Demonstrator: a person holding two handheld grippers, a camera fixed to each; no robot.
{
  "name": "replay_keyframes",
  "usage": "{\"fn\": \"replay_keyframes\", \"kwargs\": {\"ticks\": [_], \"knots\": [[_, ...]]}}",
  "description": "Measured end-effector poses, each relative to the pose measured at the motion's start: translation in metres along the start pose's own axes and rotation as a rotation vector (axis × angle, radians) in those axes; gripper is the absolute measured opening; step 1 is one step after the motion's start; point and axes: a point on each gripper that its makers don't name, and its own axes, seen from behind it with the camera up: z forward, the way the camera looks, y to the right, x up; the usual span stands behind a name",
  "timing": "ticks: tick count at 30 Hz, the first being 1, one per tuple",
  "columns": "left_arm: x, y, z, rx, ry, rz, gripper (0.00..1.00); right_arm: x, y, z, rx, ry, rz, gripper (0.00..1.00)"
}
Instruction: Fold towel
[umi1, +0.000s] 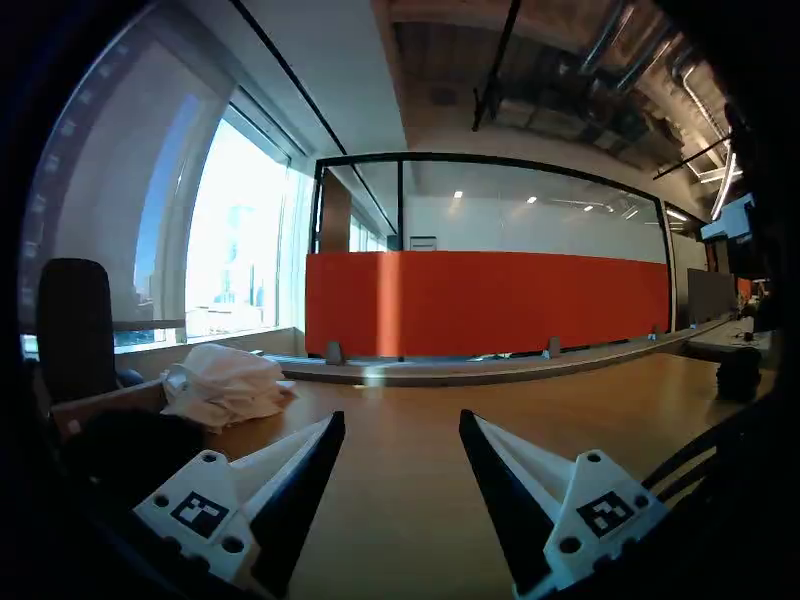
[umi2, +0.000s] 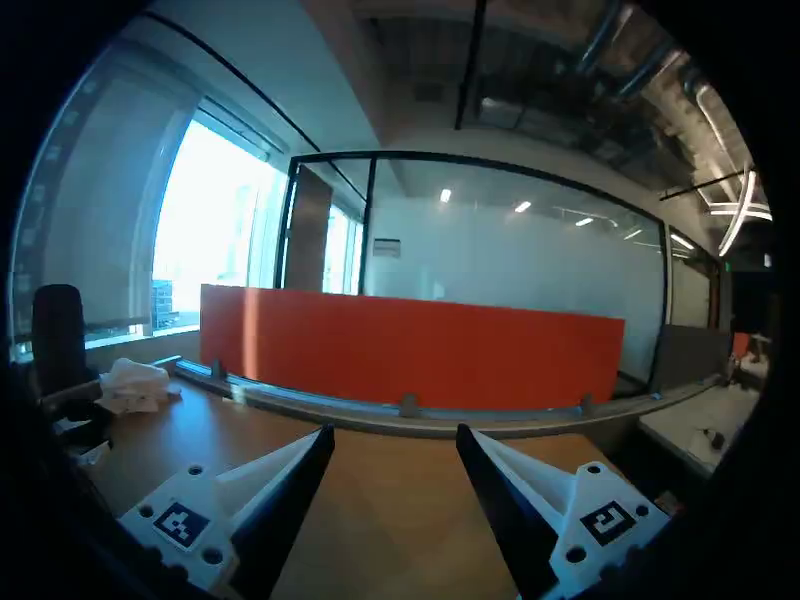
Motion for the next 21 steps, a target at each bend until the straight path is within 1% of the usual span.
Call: {"fn": "replay_keyframes", "kwargs": {"ticks": [3, 6, 9, 15, 21], "knots": [[-0.007, 0.0, 0.0, 0.001, -0.004, -0.004, 0.84, -0.002, -0.001, 0.0, 0.005, 0.001, -0.001, 0.94], [-0.009, 0.0, 0.0, 0.002, -0.008, 0.012, 0.84, -0.005, 0.001, 0.0, 0.006, 0.0, -0.001, 0.94], [-0.009, 0.002, 0.001, -0.004, -0.012, 0.015, 0.84, -0.006, 0.002, -0.001, 0.003, -0.003, -0.001, 0.94], [-0.017, -0.002, 0.002, 0.005, -0.042, 0.012, 0.84, -0.005, 0.005, -0.004, 0.001, -0.006, -0.006, 0.94], [-0.019, 0.0, 0.004, -0.005, -0.044, 0.011, 0.84, -0.003, 0.011, -0.005, -0.004, -0.003, -0.013, 0.94]]}}
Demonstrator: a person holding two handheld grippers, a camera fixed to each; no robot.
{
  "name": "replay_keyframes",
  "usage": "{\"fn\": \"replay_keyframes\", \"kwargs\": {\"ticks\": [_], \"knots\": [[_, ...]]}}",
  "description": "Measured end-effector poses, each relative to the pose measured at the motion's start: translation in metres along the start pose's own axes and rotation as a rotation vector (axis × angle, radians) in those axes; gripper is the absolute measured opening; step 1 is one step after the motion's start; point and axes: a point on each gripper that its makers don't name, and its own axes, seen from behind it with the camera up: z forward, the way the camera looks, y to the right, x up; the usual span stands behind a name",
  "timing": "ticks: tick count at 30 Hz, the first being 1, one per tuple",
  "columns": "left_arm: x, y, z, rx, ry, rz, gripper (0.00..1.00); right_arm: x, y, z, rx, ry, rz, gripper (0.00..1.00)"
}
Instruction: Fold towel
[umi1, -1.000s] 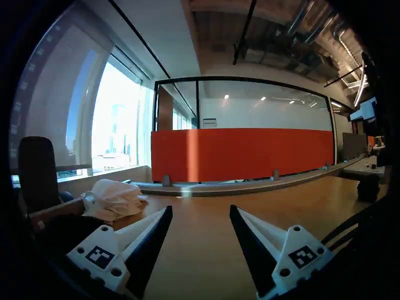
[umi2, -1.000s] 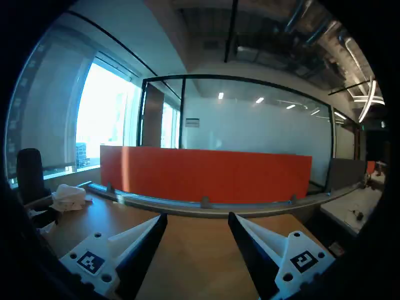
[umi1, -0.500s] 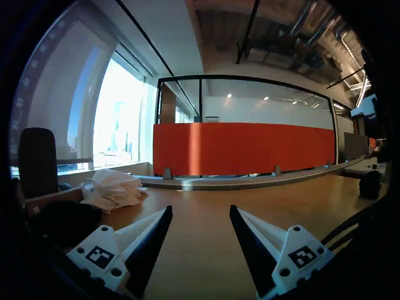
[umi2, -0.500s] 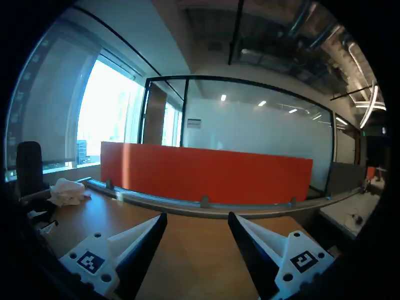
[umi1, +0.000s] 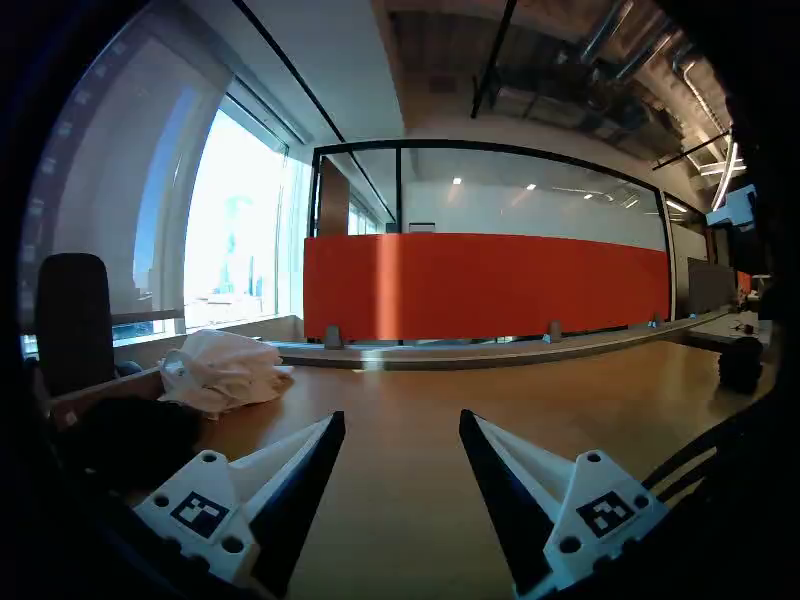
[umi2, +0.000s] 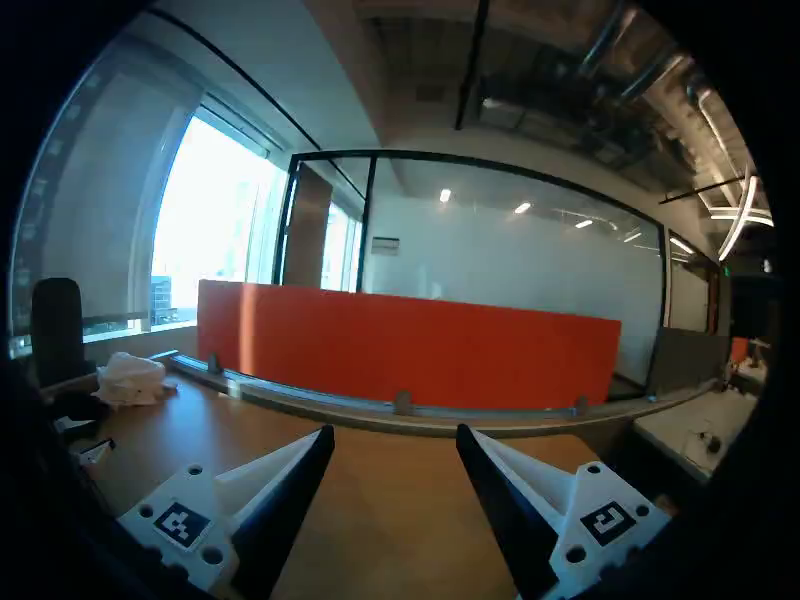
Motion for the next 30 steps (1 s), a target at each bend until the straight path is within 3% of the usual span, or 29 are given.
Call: {"fn": "replay_keyframes", "kwargs": {"ticks": [11, 13, 15, 24, 30], "knots": [[-0.003, 0.001, 0.002, 0.001, 0.0, 0.001, 0.84, 0.001, 0.015, -0.004, -0.02, 0.024, 0.005, 0.94], [-0.003, 0.001, 0.002, 0.001, 0.0, 0.001, 0.87, 0.002, 0.017, -0.005, -0.026, 0.034, 0.004, 0.94], [-0.003, 0.001, 0.002, 0.001, 0.0, 0.0, 0.97, 0.002, 0.019, -0.006, -0.028, 0.045, 0.0, 0.94], [-0.004, 0.001, 0.002, 0.001, 0.001, 0.001, 0.97, -0.017, 0.032, -0.008, -0.048, 0.077, 0.019, 0.94], [-0.004, 0.001, 0.002, 0.001, 0.001, 0.0, 0.97, -0.051, 0.049, -0.011, -0.062, 0.072, 0.052, 0.94]]}}
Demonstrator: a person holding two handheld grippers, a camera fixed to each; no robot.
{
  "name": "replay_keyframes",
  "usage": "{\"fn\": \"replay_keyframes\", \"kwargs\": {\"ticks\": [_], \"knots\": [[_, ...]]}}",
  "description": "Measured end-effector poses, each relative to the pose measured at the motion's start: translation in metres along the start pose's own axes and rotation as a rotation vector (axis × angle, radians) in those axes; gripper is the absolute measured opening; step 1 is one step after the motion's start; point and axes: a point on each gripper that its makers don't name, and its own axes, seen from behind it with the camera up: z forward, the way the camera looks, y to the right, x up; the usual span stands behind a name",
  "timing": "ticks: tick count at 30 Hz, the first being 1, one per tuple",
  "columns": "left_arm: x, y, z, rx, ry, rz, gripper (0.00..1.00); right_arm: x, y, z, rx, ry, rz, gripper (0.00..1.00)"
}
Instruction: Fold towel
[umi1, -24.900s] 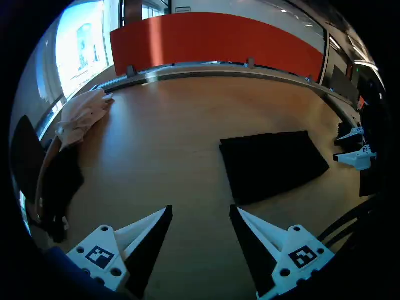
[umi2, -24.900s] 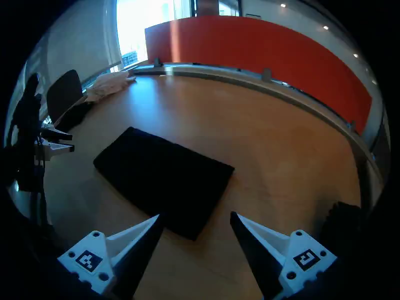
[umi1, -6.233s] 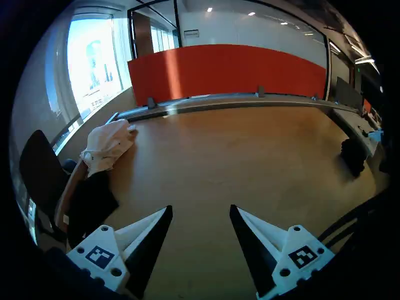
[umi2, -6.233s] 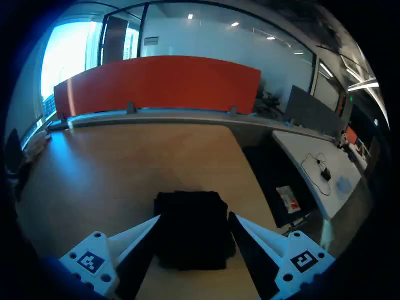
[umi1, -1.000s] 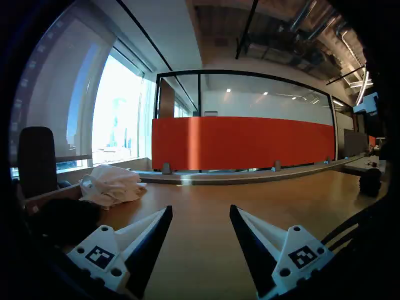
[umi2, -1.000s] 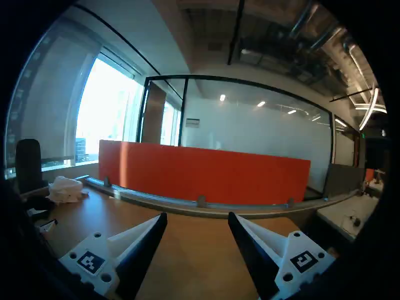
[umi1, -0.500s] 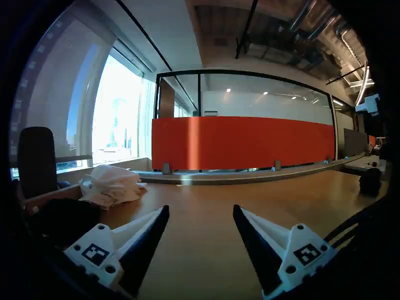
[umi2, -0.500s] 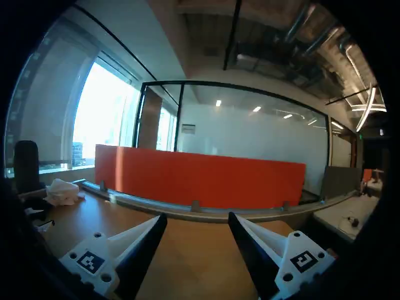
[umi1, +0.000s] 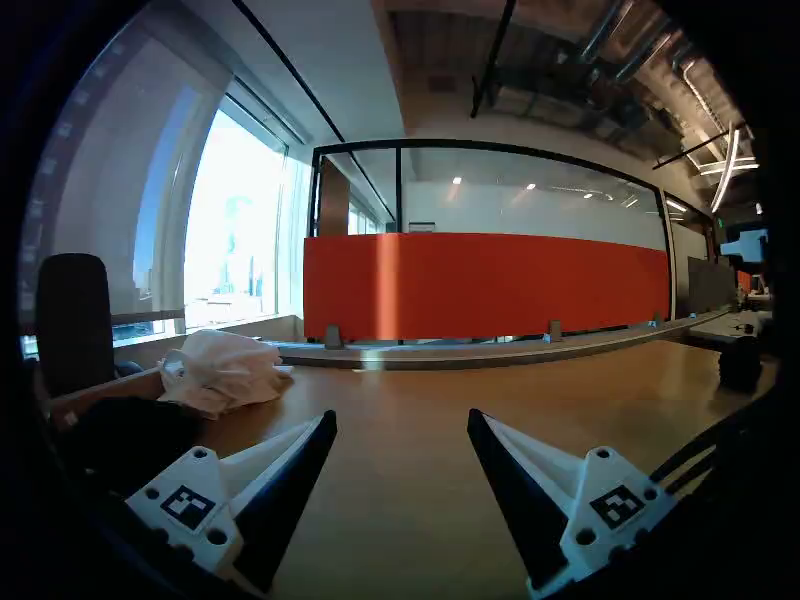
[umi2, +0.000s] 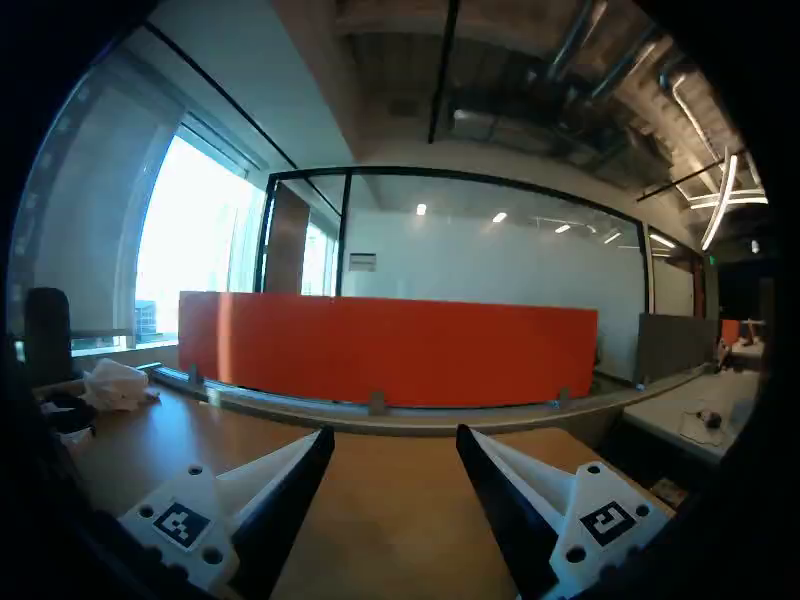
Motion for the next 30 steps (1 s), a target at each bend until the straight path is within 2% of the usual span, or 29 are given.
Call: {"fn": "replay_keyframes", "kwargs": {"ticks": [9, 12, 18, 30], "knots": [[0.0, 0.0, 0.0, 0.0, 0.0, 0.0, 0.97, -0.052, 0.022, -0.009, -0.012, -0.014, 0.069, 0.94], [0.0, 0.001, 0.0, 0.0, 0.0, 0.0, 0.97, -0.063, 0.027, -0.01, -0.024, -0.014, 0.075, 0.94], [0.0, 0.001, 0.0, 0.0, 0.0, 0.0, 0.97, -0.079, 0.024, -0.015, -0.004, -0.003, 0.052, 0.94], [0.0, 0.001, 0.0, 0.0, 0.0, 0.0, 0.97, -0.116, 0.029, -0.014, -0.027, -0.036, 0.089, 0.94]]}}
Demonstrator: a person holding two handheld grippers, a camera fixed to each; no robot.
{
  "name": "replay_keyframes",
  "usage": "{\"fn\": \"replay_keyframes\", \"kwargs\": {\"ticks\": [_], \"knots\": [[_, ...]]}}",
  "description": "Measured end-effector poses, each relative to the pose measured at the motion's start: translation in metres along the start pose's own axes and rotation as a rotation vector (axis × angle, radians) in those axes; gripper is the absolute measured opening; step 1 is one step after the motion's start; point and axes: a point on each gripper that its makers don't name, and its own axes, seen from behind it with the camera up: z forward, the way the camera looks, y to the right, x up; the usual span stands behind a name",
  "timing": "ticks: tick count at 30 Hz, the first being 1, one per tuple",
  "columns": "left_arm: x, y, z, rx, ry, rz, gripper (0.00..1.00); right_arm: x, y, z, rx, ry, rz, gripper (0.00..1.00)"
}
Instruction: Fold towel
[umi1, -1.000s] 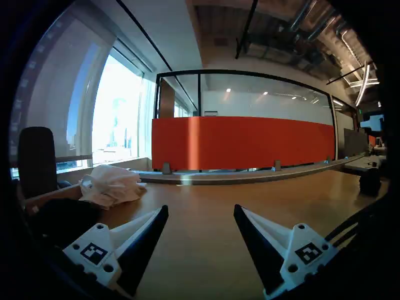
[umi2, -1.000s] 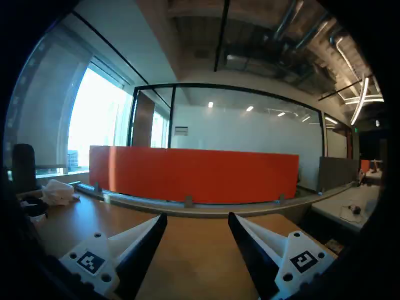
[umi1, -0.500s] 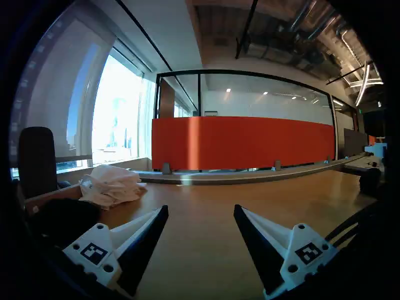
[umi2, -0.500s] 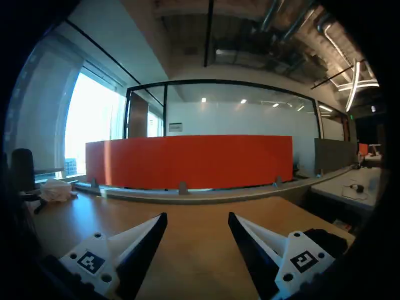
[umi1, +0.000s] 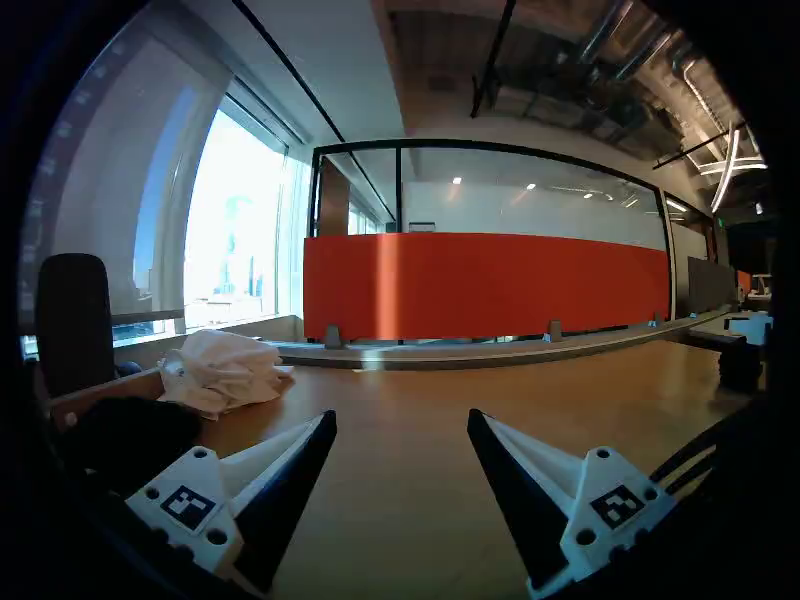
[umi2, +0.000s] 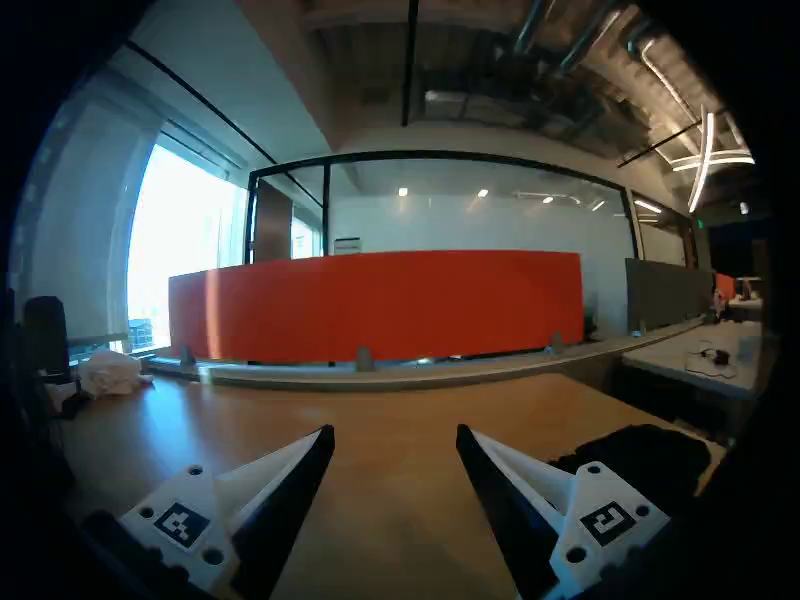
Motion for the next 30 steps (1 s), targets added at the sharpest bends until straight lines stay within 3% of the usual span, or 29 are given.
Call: {"fn": "replay_keyframes", "kwargs": {"ticks": [12, 30], "knots": [[0.0, 0.001, 0.0, 0.0, 0.0, 0.0, 0.98, -0.023, -0.001, 0.002, 0.004, -0.015, -0.034, 0.94], [0.0, 0.001, 0.0, 0.0, 0.0, 0.0, 0.97, -0.02, -0.003, -0.002, -0.004, 0.017, -0.05, 0.94]]}}
